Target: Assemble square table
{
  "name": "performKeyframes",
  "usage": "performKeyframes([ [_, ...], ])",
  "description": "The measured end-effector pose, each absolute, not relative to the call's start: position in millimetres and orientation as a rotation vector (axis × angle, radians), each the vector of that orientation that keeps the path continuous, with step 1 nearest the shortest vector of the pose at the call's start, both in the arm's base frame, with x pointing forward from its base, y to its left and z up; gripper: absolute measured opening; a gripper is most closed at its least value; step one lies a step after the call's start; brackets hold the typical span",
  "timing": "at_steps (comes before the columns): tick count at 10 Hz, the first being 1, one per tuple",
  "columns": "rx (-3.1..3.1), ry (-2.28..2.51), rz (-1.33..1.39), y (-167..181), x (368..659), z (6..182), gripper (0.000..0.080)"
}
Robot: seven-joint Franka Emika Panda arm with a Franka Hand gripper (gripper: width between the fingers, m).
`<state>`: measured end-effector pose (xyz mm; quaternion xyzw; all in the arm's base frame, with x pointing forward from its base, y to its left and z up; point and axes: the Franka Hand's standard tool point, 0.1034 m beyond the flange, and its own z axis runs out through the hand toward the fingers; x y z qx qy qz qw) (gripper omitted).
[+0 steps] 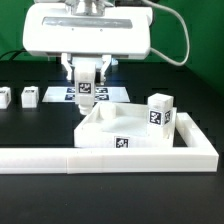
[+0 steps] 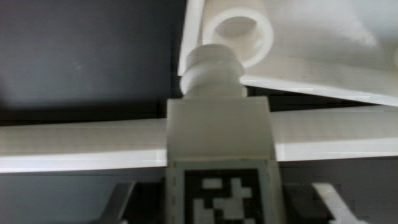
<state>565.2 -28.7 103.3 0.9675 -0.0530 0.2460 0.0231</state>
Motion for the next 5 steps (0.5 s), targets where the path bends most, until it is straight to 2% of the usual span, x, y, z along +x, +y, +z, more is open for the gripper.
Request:
performKeyframes([
  [5,2.966,-0.162,0.825,-26.4,564.5,101.1,0.0287],
])
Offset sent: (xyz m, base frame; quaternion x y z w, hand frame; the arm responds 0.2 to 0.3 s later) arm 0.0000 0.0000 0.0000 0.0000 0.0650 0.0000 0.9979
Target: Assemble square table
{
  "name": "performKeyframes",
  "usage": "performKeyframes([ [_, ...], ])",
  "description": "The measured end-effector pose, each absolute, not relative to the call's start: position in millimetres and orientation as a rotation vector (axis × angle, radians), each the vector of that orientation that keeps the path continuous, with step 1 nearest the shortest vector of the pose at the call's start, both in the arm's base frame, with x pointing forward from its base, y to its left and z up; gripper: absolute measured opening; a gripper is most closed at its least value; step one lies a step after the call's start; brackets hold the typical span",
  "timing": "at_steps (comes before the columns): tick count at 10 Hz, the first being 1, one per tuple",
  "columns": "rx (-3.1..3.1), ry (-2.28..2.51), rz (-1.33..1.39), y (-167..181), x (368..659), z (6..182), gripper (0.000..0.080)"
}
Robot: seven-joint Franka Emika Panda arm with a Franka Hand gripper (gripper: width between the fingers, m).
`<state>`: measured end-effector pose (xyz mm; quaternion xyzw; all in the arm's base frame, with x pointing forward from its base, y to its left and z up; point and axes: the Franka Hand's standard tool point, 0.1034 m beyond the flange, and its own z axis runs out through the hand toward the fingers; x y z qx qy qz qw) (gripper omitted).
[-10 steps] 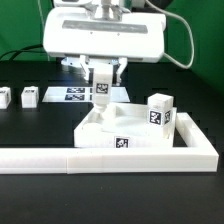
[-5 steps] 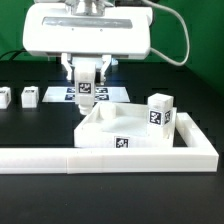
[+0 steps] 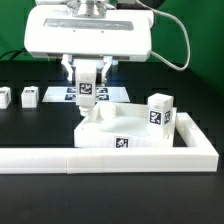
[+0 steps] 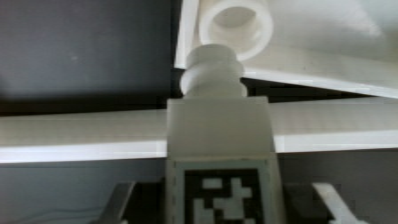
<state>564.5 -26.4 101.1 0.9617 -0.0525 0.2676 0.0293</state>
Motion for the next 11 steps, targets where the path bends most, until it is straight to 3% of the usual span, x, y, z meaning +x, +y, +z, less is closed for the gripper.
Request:
performKeyframes([
  [11,2.969,-0.133,0.818,-16,563,80.1,0.0287],
])
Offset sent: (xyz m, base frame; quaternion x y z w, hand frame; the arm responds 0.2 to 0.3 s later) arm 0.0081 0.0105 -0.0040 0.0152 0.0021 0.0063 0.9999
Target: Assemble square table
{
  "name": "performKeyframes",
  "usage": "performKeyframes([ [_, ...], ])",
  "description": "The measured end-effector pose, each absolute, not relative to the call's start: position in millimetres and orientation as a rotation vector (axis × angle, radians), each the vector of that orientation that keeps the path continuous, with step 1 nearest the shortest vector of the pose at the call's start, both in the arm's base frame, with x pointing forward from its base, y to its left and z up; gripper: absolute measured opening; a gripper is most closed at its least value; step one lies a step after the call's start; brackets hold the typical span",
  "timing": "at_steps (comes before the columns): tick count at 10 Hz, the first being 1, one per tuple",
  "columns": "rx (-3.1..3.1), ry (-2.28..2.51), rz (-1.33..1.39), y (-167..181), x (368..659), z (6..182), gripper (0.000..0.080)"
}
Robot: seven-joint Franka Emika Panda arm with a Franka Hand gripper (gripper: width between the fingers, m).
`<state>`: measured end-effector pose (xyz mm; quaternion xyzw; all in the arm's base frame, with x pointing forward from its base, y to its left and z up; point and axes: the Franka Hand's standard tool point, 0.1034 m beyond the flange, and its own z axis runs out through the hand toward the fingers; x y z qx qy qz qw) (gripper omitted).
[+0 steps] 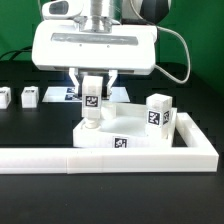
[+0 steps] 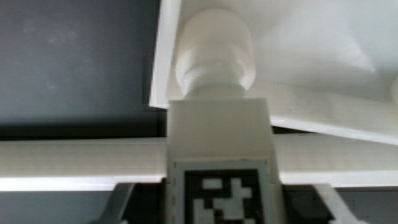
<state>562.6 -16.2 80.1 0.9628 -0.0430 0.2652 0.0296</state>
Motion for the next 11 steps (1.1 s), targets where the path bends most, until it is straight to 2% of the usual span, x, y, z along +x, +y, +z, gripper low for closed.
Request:
performKeyframes([
  [4,2.975,-0.126,0.794,-14,560,70.3,0.0287],
  [11,2.960,-0.141,0.813,-12,551,66.2,0.0287],
])
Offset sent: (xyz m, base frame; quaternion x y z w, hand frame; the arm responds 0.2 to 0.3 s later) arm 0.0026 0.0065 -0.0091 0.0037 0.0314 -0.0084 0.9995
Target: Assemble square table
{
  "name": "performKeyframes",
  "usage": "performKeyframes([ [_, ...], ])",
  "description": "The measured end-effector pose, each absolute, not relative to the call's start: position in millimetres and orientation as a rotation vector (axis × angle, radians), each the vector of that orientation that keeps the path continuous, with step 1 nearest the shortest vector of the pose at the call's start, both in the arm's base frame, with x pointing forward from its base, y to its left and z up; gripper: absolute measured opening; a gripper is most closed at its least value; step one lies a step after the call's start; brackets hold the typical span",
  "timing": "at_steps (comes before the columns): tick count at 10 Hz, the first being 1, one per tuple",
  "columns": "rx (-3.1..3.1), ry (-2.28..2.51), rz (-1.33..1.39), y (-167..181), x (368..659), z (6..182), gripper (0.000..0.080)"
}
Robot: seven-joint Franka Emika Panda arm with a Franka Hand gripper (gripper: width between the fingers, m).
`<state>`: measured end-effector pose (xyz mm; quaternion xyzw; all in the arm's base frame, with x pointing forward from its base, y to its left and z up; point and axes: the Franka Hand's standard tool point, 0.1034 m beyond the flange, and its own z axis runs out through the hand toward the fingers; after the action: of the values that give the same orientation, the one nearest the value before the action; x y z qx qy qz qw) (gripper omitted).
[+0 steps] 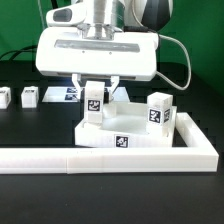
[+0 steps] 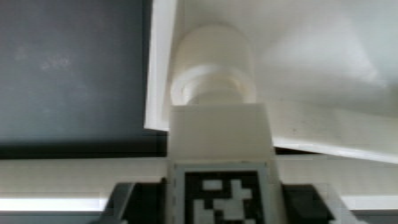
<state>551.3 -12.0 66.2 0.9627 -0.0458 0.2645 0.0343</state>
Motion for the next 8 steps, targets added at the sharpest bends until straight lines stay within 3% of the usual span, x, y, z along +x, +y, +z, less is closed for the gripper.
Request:
performKeyframes([
  [5,2.988,-0.152,0.744,-9.9,546.8,59.5,0.0287],
  [6,2.988,-0.152,0.742,-9.9,546.5,59.2,0.0382],
  [7,2.991,-0.154,0.734,-10.2,546.3,59.1,0.0561],
  [8,3.034,-0.170,0.637,-11.0,543.7,60.6,0.0561],
])
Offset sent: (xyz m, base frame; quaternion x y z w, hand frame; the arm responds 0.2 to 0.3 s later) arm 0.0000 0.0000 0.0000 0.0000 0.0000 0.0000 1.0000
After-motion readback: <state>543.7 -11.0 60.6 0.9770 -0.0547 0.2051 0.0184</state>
